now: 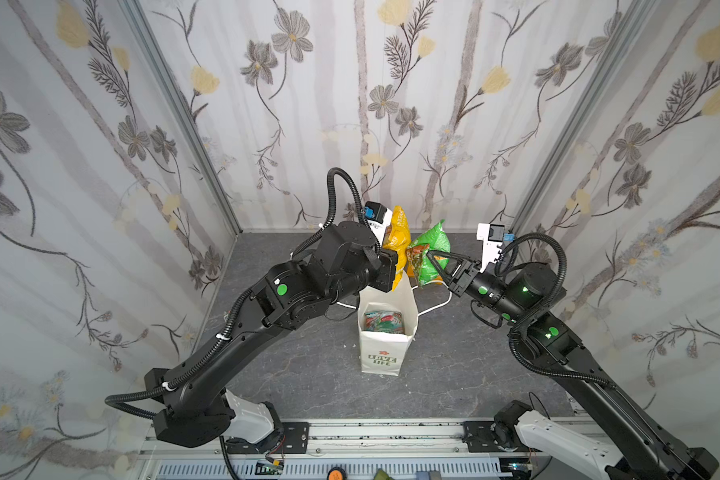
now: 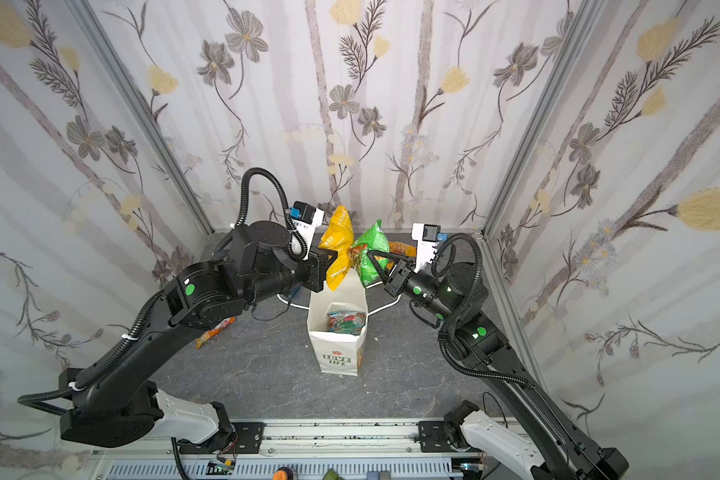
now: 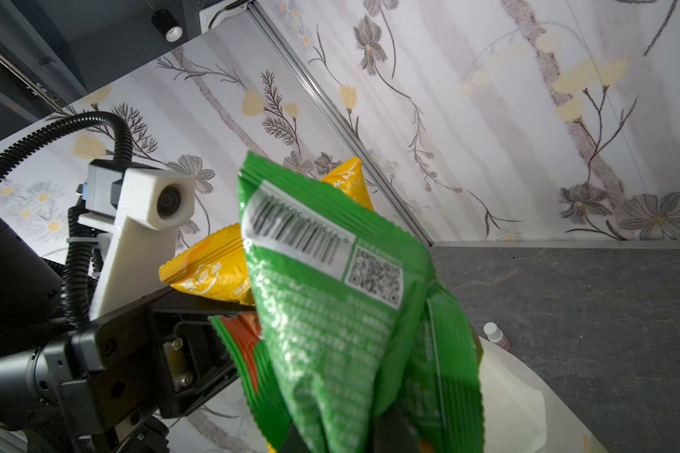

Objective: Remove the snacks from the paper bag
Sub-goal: 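Grasp the green snack packet from the left gripper with the right gripper, then carry the green packet away and drop it beside the yellow packet with the right gripper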

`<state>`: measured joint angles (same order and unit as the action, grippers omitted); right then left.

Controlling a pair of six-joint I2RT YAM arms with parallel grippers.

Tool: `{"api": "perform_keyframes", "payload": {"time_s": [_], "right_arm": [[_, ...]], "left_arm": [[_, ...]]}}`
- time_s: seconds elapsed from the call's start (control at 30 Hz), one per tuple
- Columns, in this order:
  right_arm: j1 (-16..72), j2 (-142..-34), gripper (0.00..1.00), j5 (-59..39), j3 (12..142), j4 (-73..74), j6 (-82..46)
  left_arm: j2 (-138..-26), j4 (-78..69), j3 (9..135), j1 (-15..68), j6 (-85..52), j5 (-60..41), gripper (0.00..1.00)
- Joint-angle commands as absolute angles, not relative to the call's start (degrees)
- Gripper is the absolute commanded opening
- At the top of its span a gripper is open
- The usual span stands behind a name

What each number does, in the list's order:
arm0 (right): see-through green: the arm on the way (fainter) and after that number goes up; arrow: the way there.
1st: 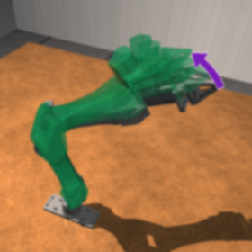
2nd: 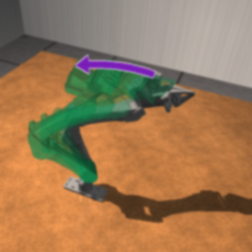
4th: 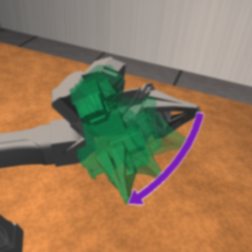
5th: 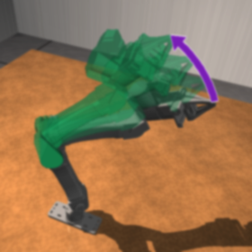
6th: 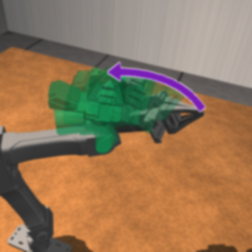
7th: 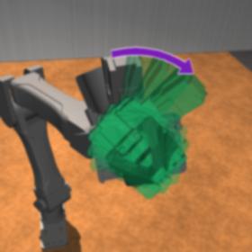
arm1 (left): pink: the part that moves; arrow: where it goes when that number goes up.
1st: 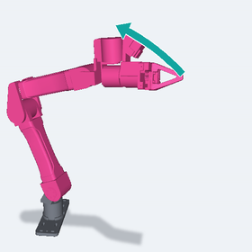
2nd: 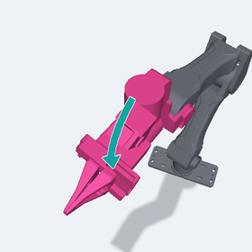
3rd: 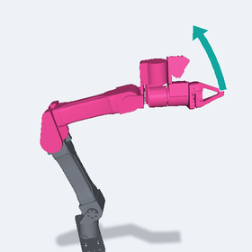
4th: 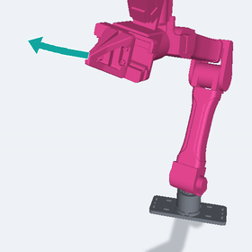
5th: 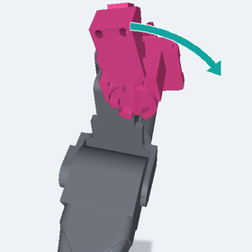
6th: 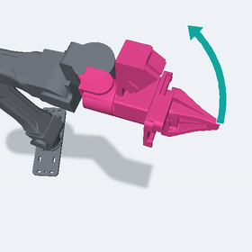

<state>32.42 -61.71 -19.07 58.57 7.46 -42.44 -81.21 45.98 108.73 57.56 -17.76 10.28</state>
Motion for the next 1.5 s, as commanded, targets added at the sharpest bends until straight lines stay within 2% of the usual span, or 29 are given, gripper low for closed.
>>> {"api": "perform_keyframes", "payload": {"time_s": [0.0, 0.17, 0.37, 0.67, 0.9, 1.13, 1.33, 1.47], "right_arm": [[31.70, -61.05, 0.13, -17.40, 58.69, 8.16, -43.14], [27.68, -59.51, 0.12, -16.34, 59.23, 5.74, -41.57], [18.72, -59.27, 0.12, -13.41, 60.59, 0.62, -37.03], [6.58, -67.35, 0.11, -6.55, 64.07, -3.87, -30.26], [1.11, -79.99, 0.12, -6.02, 68.79, -4.83, -27.10], [-1.44, -97.92, 0.12, -7.03, 77.53, -7.65, -25.66], [-2.54, -113.67, 0.13, -7.15, 89.93, -14.79, -24.34], [-2.64, -124.85, 0.18, -7.24, 100.75, -22.91, -22.33]], "left_arm": [[-80.84, 44.22, 108.82, 57.65, -16.96, 10.64, 0.00], [-80.53, 44.23, 108.74, 57.64, -16.79, 9.72, 0.00], [-79.48, 43.98, 108.15, 57.59, -16.79, 9.40, 0.00], [-78.85, 44.50, 108.04, 57.62, -16.46, 8.85, 0.00], [-77.73, 44.61, 107.49, 57.64, -16.08, 9.22, 0.00], [-77.09, 44.71, 107.13, 57.66, -15.57, 9.79, 0.00], [-76.89, 45.44, 106.56, 57.46, -15.04, 10.73, 0.00], [-76.73, 45.70, 106.54, 57.58, -15.07, 10.94, 0.00]]}}
